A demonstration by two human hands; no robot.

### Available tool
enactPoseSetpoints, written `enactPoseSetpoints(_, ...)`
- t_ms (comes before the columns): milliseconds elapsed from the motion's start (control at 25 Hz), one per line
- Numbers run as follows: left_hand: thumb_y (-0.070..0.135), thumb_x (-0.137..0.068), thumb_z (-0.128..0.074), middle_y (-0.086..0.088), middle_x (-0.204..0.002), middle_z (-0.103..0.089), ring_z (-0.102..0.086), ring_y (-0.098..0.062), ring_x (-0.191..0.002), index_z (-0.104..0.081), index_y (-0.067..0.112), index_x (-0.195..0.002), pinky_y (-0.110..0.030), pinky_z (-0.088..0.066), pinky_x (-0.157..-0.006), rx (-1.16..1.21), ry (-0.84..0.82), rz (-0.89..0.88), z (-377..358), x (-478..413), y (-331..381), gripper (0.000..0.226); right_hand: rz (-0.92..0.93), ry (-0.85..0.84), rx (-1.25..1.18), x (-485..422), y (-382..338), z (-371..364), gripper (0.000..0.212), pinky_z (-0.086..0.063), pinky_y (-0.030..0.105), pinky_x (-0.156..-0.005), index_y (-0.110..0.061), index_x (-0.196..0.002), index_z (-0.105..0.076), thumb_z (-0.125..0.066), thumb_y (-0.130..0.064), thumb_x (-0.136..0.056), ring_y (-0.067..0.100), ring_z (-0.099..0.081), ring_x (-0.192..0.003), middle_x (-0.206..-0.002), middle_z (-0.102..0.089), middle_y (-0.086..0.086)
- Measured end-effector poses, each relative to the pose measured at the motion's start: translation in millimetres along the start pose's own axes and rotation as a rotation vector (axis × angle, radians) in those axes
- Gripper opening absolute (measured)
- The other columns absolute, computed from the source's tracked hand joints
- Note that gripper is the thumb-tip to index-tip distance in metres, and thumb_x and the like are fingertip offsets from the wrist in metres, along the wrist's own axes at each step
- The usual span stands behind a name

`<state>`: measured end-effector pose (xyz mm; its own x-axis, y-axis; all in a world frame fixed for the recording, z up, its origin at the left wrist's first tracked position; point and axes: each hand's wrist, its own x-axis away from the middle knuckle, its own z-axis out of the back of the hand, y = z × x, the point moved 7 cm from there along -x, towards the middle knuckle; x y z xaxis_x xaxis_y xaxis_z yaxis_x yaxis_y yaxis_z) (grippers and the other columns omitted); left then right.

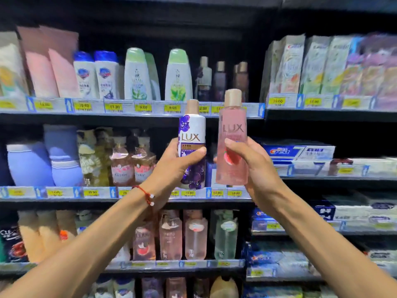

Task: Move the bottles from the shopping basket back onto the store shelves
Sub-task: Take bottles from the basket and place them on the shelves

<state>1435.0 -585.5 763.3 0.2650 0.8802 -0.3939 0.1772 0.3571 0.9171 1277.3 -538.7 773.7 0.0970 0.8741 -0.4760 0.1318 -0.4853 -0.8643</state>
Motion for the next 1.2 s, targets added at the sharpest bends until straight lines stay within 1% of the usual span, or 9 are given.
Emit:
enactPoseSetpoints(120, 0.018, -0.093, -0.073, -0.006, -0.098, -0.067, -0.065, -0.022, -0.085, -0.051, 0.006, -0.13, -0.037, -0.056, -0.075, -0.007, -0.033, -0.067, 1, -33, 20, 0.045, 0.062, -0.011, 0.064, -21, -15, -5, 0.031, -0.057, 0.024, -0.07, -0.014, -0.115, -0.067, -0.075, -0.028, -0.089, 0.011, -0.068, -0.079, -0.089, -0.072, -0.005)
enactPoseSetpoints(240, 0.02, -0.094, -0.072, -0.015, -0.121, -0.069, -0.069, -0.026, -0.108, -0.051, 0.011, -0.134, -0.043, -0.056, -0.097, -0.004, -0.086, -0.143, -1, -61, 39, 0.045, 0.116, 0.028, 0.149, -43, -28, -7, 0.023, -0.058, 0.021, -0.069, -0.011, -0.115, -0.066, -0.072, -0.016, -0.094, 0.007, -0.071, -0.079, -0.085, -0.075, -0.009)
enactPoseSetpoints(320, 0.017, -0.098, -0.066, -0.014, -0.127, -0.068, -0.069, -0.024, -0.112, -0.051, 0.013, -0.135, -0.044, -0.055, -0.102, -0.004, -0.12, -0.188, -2, -78, 50, 0.041, 0.154, 0.091, 0.204, -61, -35, -2, 0.027, -0.059, 0.026, -0.074, -0.014, -0.117, -0.062, -0.075, -0.02, -0.093, 0.008, -0.074, -0.084, -0.09, -0.076, -0.009)
enactPoseSetpoints(440, 0.02, -0.098, -0.067, -0.009, -0.121, -0.07, -0.069, -0.017, -0.105, -0.051, 0.012, -0.133, -0.047, -0.053, -0.104, -0.03, -0.128, -0.254, -3, -100, 63, 0.039, 0.202, 0.193, 0.258, -86, -44, 8, 0.044, -0.059, 0.034, -0.083, -0.015, -0.126, -0.057, -0.078, -0.032, -0.091, 0.012, -0.073, -0.096, -0.108, -0.073, -0.002)
enactPoseSetpoints(600, 0.031, -0.09, -0.074, -0.009, -0.122, -0.07, -0.069, -0.025, -0.114, -0.054, 0.017, -0.129, -0.051, -0.054, -0.102, -0.052, -0.109, -0.289, -3, -124, 69, 0.046, 0.293, 0.246, 0.325, -113, -61, 21, 0.041, -0.059, 0.032, -0.088, -0.013, -0.13, -0.055, -0.071, -0.032, -0.097, 0.008, -0.068, -0.098, -0.124, -0.069, 0.008)
enactPoseSetpoints(800, 0.021, -0.098, -0.066, -0.004, -0.122, -0.068, -0.069, -0.015, -0.108, -0.05, 0.017, -0.133, -0.036, -0.058, -0.094, -0.026, -0.065, -0.32, -4, -137, 78, 0.038, 0.432, 0.286, 0.609, -147, -86, 26, 0.05, -0.055, 0.045, -0.104, -0.036, -0.123, -0.065, -0.07, -0.065, -0.082, 0.021, -0.064, -0.119, -0.128, -0.066, 0.004)
enactPoseSetpoints(920, 0.022, -0.099, -0.065, 0.001, -0.122, -0.068, -0.069, -0.009, -0.104, -0.049, 0.02, -0.135, -0.029, -0.059, -0.088, -0.035, -0.057, -0.313, -4, -141, 81, 0.039, 0.531, 0.36, 0.639, -159, -100, 33, 0.052, -0.056, 0.043, -0.102, -0.028, -0.128, -0.065, -0.076, -0.053, -0.084, 0.017, -0.067, -0.114, -0.124, -0.07, 0.001)
enactPoseSetpoints(1040, 0.024, -0.099, -0.065, 0.004, -0.121, -0.068, -0.068, -0.005, -0.105, -0.049, 0.022, -0.135, -0.022, -0.058, -0.084, -0.043, -0.043, -0.319, -5, -144, 80, 0.039, 0.496, 0.417, 0.692, -170, -104, 48, 0.047, -0.058, 0.039, -0.099, -0.019, -0.129, -0.063, -0.082, -0.033, -0.088, 0.011, -0.069, -0.107, -0.116, -0.073, -0.006)
enactPoseSetpoints(1200, 0.024, -0.099, -0.065, 0.002, -0.12, -0.067, -0.067, -0.01, -0.107, -0.048, 0.02, -0.134, -0.027, -0.057, -0.089, -0.058, -0.023, -0.327, -7, -144, 76, 0.039, 0.399, 0.401, 0.982, -186, -92, 59, 0.055, -0.058, 0.037, -0.089, -0.02, -0.128, -0.062, -0.088, -0.034, -0.082, 0.017, -0.069, -0.1, -0.11, -0.072, -0.005)
